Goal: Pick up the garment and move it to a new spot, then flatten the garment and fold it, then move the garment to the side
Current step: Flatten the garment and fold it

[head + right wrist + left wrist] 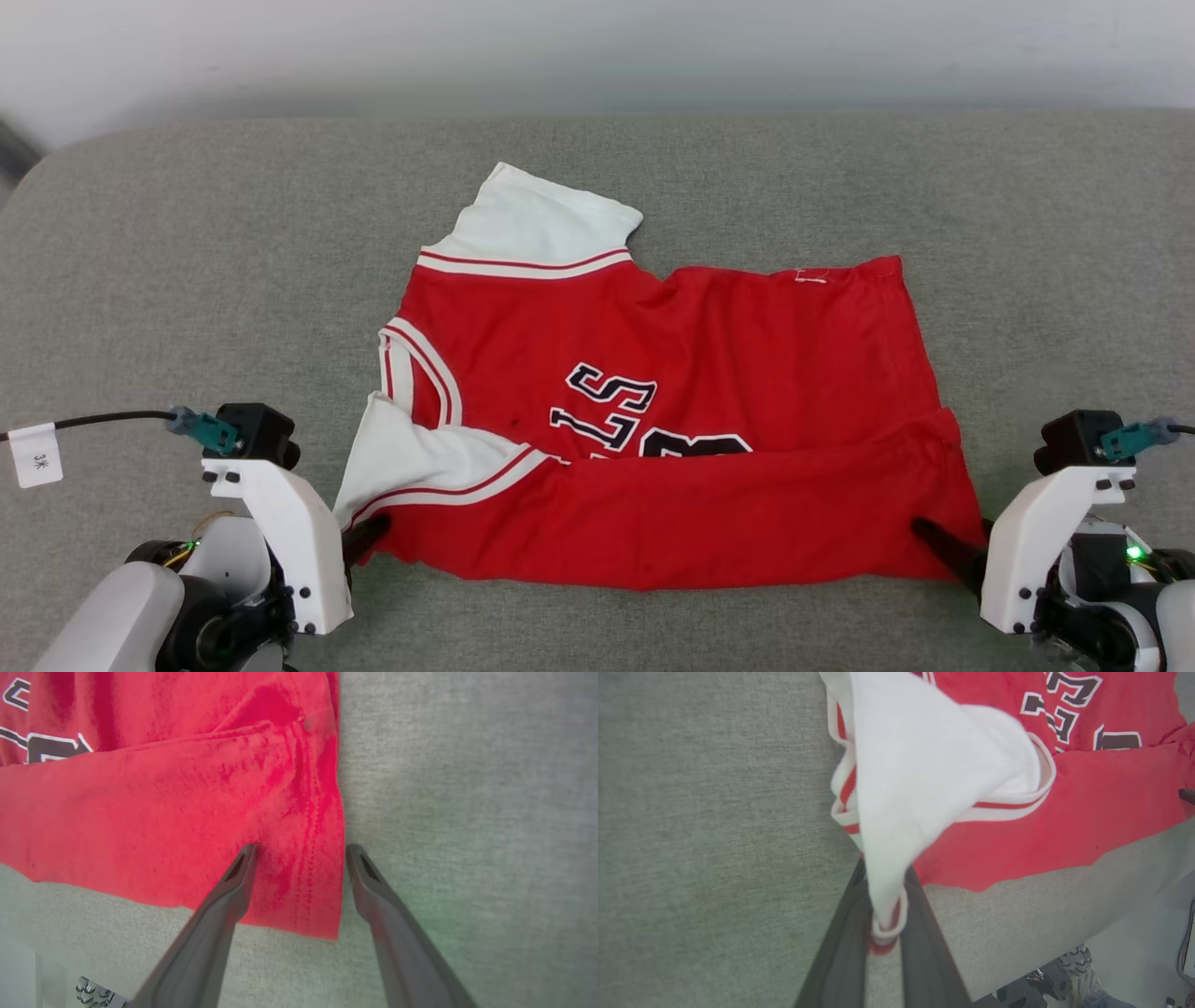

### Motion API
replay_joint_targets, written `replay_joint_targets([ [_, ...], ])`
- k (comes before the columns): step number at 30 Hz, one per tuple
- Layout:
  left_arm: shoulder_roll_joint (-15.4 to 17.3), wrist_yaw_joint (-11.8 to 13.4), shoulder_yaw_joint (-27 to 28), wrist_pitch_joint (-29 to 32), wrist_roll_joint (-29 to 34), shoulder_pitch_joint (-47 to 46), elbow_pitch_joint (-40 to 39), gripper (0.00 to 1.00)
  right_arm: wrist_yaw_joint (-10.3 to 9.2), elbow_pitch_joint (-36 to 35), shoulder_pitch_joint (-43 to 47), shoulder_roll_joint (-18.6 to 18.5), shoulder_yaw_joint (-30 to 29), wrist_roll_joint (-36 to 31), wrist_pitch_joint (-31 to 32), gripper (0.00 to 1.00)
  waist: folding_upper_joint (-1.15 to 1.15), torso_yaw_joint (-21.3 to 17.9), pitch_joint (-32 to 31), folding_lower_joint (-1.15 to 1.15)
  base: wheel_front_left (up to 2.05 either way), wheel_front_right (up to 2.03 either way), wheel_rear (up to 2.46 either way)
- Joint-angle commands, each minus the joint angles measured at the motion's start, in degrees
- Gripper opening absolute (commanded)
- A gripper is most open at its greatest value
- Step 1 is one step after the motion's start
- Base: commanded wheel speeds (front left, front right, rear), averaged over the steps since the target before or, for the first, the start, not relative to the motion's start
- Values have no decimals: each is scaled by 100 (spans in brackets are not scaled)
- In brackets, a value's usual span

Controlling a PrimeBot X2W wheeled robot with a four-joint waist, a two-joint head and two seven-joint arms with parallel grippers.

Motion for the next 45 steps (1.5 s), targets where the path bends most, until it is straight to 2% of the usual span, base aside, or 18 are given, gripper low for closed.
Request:
replay_joint_targets([
  [1,50,44,-5,36,57,-69,-99,0,-2,123,-130,55,24,50,41,100,0,93,124,0,0,0,0],
  [6,84,110,-59,116,101,-75,-324,0,-3,709,-266,169,229,183,289,100,0,171,225,0,0,0,0],
  [7,92,126,-68,129,104,-57,-349,0,-2,808,-267,225,279,243,352,51,0,176,236,0,0,0,0],
  [9,109,139,-72,161,93,-20,-388,0,6,930,-305,280,364,348,384,0,0,178,252,0,0,0,0],
  [19,190,227,-46,266,-3,124,-470,0,-2,1018,-578,-55,573,655,5,0,0,79,14,0,0,0,0],
  [31,276,366,-84,277,-91,655,-619,0,-2,682,-180,-327,915,908,-136,0,0,18,-942,0,0,0,0],
  [38,406,561,-76,309,-120,1176,-919,0,-2,421,289,-389,748,946,25,0,0,34,-1275,0,0,0,0],
  [43,324,592,-136,300,-184,1350,-858,0,-2,532,575,-290,493,831,61,0,0,49,-1294,0,0,0,0],
  [44,272,575,-159,274,-187,1348,-792,5,-2,585,626,-258,475,795,21,20,0,52,-1283,0,0,0,0],
  [45,221,557,-182,249,-210,1335,-724,53,-2,621,663,-225,468,787,-23,100,0,54,-1272,0,0,0,0],
])
